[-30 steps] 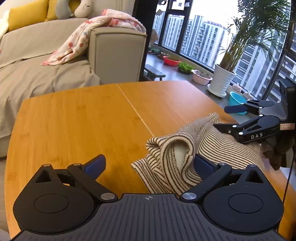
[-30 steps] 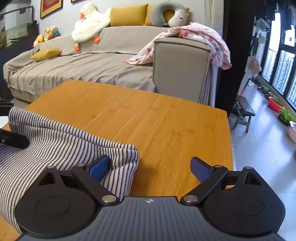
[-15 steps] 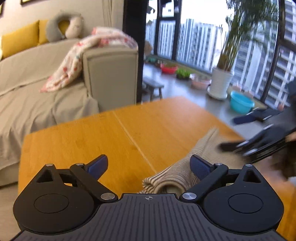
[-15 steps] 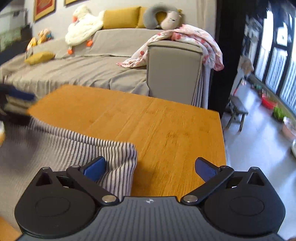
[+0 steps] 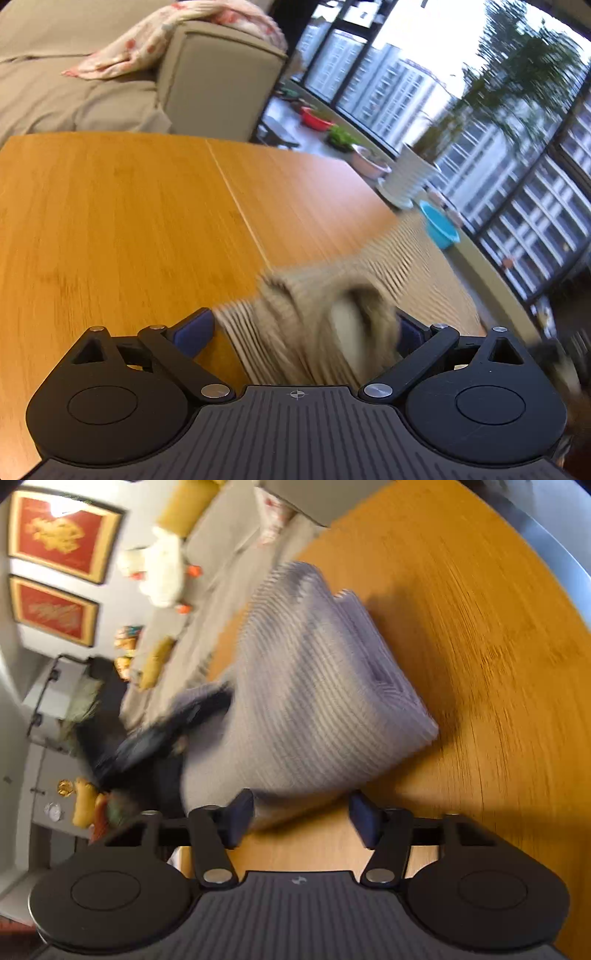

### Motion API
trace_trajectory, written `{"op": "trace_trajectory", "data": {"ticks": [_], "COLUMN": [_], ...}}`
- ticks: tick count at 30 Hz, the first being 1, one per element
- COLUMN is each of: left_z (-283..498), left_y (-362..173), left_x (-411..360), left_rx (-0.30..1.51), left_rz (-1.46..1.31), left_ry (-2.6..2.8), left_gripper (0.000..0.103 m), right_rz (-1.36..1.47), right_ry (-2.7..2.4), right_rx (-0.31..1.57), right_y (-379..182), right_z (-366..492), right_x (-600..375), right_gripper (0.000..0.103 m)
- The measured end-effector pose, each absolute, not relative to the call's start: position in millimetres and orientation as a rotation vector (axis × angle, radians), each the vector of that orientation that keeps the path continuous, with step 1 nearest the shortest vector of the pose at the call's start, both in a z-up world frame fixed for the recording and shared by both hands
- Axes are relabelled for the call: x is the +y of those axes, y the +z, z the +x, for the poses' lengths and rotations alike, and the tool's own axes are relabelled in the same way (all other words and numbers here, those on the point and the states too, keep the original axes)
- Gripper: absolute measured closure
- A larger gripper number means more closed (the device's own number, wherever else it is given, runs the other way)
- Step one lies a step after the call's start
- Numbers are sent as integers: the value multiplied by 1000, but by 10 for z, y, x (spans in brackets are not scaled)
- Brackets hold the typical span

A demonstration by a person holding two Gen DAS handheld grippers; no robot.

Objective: Fold clothes

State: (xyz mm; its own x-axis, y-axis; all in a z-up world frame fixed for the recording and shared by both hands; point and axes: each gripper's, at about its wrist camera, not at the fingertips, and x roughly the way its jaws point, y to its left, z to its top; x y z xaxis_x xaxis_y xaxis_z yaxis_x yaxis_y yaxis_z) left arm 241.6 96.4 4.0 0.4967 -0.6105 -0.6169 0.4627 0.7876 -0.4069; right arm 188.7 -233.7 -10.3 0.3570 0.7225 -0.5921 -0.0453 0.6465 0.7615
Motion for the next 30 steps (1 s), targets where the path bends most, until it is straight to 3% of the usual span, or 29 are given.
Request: {"op": "trace_trajectory", "data": {"ticks": [4, 8, 12, 14, 15, 19, 24, 26, 30], "left_z": [2080, 1822, 1536, 1419, 1374, 1531, 2114, 2342, 2449], "left_y": [82, 124, 241, 366, 442, 729, 569, 348, 56], "left_x": [1030, 845, 602, 601, 646, 1097, 1365, 1325, 1097], "left_rx": [791, 771, 712, 666, 644, 535, 596, 690, 789], "left_rz": [-207, -172, -91, -59, -58, -205, -332, -358, -372], "left_ry": [-684, -756, -880, -903, -902, -790, -518, -501, -547], "left_gripper": [4, 4, 4, 4, 3, 0, 0, 0, 0], "right_rz": [566, 305, 180, 149, 142, 251, 564, 541, 410], "right_ry": [555, 459, 390, 404, 417, 476, 522, 580, 622], "right_rx": [1037, 894, 816, 779, 764, 776, 801, 825, 848], "right_y": [23, 252, 402, 452, 466, 388, 129, 71, 101], "right_z": [2240, 2566, 2700, 2609, 2551, 2326, 2135, 2138, 2279], "right_x": [-2164, -1958, -1771, -1746, -1749, -1872, -1849, -1701, -1673], "right_gripper": [46, 26, 18, 2, 0, 0, 1, 27, 38]}}
